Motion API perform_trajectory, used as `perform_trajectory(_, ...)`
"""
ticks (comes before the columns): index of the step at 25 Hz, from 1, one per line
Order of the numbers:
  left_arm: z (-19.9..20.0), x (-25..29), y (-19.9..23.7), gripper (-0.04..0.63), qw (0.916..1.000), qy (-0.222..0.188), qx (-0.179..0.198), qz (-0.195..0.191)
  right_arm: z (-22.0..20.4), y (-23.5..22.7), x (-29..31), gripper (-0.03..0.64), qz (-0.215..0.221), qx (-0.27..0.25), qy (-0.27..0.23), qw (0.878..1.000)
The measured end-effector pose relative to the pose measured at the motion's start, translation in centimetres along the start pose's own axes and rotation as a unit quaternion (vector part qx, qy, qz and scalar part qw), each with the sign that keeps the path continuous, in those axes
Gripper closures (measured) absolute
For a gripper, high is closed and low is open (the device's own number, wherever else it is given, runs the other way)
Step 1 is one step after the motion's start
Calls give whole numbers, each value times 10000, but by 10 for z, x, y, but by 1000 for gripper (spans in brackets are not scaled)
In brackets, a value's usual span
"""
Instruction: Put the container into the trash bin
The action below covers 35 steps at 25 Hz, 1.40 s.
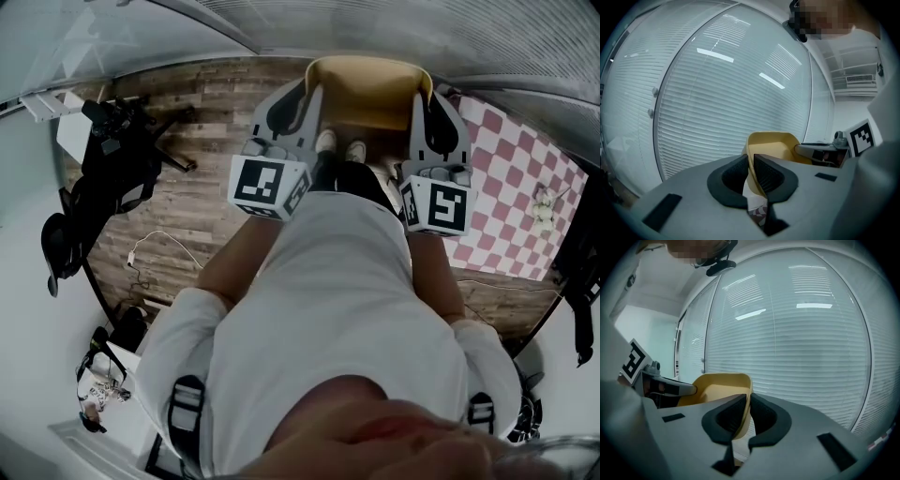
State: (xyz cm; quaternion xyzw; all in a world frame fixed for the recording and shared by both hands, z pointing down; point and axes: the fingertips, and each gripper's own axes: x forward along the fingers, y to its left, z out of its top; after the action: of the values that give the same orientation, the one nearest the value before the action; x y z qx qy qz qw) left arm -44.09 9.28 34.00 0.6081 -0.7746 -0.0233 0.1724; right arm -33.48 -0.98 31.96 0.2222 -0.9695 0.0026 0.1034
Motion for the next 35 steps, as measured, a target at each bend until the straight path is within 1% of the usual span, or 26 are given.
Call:
perform_trajectory(7, -43, 16, 6, 534, 9990, 415, -154, 67, -45, -6, 10, 569, 87, 141, 380, 9991)
perform_trajectory(19, -121, 47, 25, 534, 9947, 904, -465, 179, -127, -13, 35, 569, 221, 312, 901, 9952)
perform_trajectory(23, -149, 62, 30, 534, 9934, 1031, -486, 143, -159, -20, 46, 569, 215, 397, 1013, 9938)
perform_trajectory(28, -195, 81, 37, 534, 9903, 1251, -582, 140, -208, -26, 56, 568, 200, 473, 1228, 9911)
perform_trajectory(35, -253, 98, 54, 534, 9852, 1542, -722, 174, -268, -24, 69, 568, 146, 561, 1476, 9873)
